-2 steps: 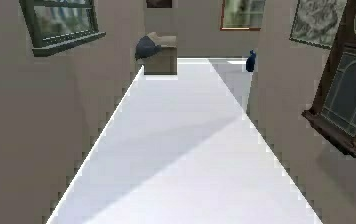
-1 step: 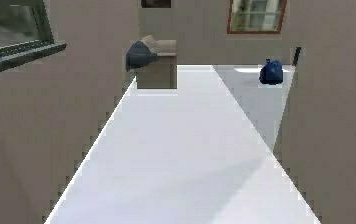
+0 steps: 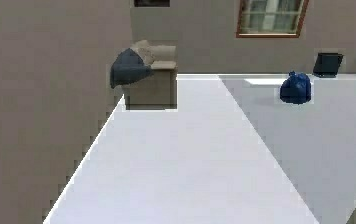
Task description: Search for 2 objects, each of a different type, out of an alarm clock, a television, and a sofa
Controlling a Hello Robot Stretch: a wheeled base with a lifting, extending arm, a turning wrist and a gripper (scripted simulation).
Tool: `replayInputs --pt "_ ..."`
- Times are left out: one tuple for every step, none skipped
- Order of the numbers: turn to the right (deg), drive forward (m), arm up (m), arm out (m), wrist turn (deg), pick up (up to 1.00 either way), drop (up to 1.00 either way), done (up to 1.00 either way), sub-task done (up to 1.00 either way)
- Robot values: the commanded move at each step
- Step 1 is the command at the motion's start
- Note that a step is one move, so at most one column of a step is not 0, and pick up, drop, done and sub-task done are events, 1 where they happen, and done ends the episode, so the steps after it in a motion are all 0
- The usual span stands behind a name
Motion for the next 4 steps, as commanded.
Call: replayInputs --pt "0.0 1.00 0.00 0.00 0.0 0.00 0.00 0.00 0.00" --pt "0.0 1.00 0.00 0.00 0.0 0.00 0.00 0.00 0.00" --pt "-15.0 0.00 0.00 0.00 0.0 0.00 0.00 0.00 0.00" --pt "0.0 0.20 0.00 0.00 0.0 0.00 0.00 0.00 0.00"
